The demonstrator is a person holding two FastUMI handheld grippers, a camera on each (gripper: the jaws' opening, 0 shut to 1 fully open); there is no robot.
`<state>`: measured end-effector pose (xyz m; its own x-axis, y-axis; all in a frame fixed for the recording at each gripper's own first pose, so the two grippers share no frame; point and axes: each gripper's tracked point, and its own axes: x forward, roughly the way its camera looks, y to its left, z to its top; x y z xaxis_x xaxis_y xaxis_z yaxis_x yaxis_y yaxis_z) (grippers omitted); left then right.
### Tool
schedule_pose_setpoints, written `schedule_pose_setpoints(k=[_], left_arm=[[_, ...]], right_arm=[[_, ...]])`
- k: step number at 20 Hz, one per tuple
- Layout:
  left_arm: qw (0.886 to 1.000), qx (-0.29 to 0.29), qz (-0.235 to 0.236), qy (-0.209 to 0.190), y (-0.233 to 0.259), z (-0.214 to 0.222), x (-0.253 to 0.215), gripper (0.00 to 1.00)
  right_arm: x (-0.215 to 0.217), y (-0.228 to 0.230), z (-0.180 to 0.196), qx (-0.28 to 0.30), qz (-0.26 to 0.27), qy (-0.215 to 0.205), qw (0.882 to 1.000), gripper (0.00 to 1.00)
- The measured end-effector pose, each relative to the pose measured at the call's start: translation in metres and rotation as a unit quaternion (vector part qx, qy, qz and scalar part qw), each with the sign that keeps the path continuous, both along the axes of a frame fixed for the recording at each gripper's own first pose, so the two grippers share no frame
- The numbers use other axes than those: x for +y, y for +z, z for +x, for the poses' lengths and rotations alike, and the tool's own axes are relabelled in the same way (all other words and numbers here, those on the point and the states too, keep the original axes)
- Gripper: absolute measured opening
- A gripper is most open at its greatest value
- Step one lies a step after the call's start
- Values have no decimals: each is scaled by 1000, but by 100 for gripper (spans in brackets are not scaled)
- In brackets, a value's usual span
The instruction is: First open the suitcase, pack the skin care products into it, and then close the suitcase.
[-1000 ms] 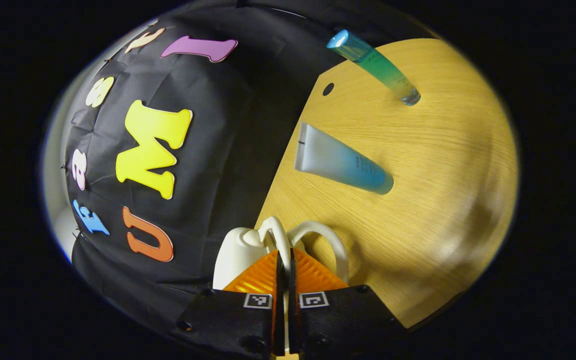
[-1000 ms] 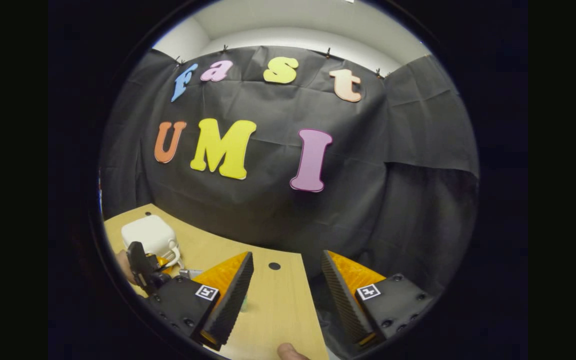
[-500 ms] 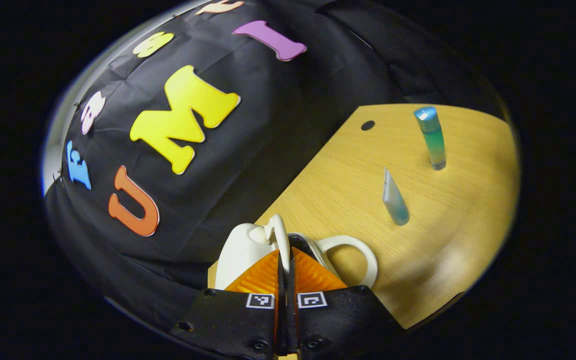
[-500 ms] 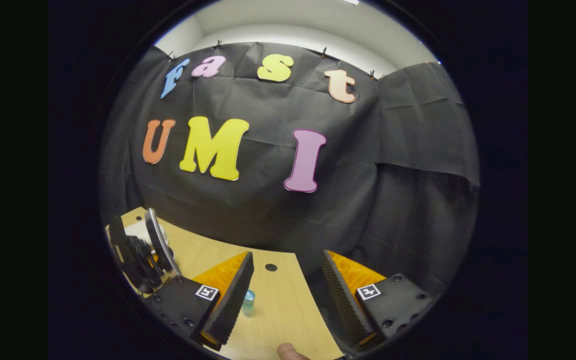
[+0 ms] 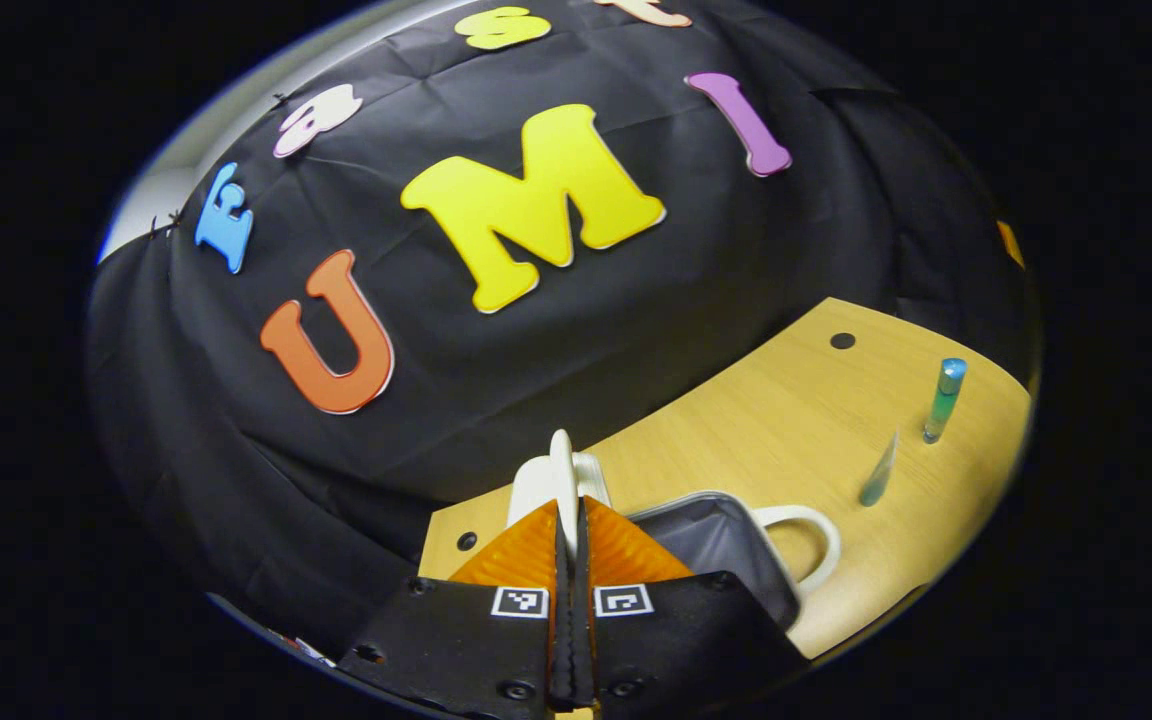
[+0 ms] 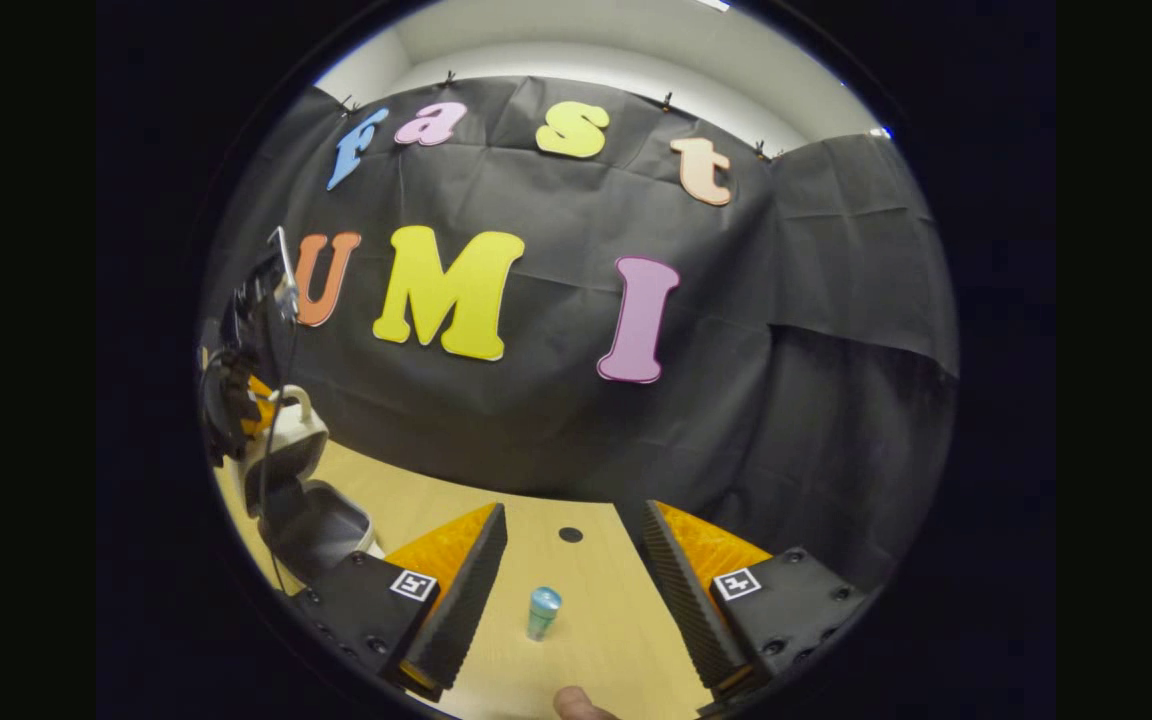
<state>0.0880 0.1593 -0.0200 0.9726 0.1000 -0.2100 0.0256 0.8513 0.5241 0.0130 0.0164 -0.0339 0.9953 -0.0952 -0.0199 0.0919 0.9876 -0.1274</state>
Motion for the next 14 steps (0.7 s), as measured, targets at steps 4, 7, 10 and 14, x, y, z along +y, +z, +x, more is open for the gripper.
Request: schedule_pose_setpoints(k=[4, 7, 10, 14], left_arm=[[1000, -10, 1, 21, 17, 2, 70, 3], [999, -2, 4, 33, 12, 4, 122, 3], [999, 8, 12, 42, 1, 7, 169, 3], [997, 33, 24, 66, -30, 11, 228, 3]], right_arm=[[14, -3, 7, 9, 21, -17, 1000, 82], [25, -6, 11, 19, 28, -23, 999, 82], [36, -9, 11, 28, 21, -22, 999, 82], [45, -14, 5, 36, 9, -23, 999, 82]])
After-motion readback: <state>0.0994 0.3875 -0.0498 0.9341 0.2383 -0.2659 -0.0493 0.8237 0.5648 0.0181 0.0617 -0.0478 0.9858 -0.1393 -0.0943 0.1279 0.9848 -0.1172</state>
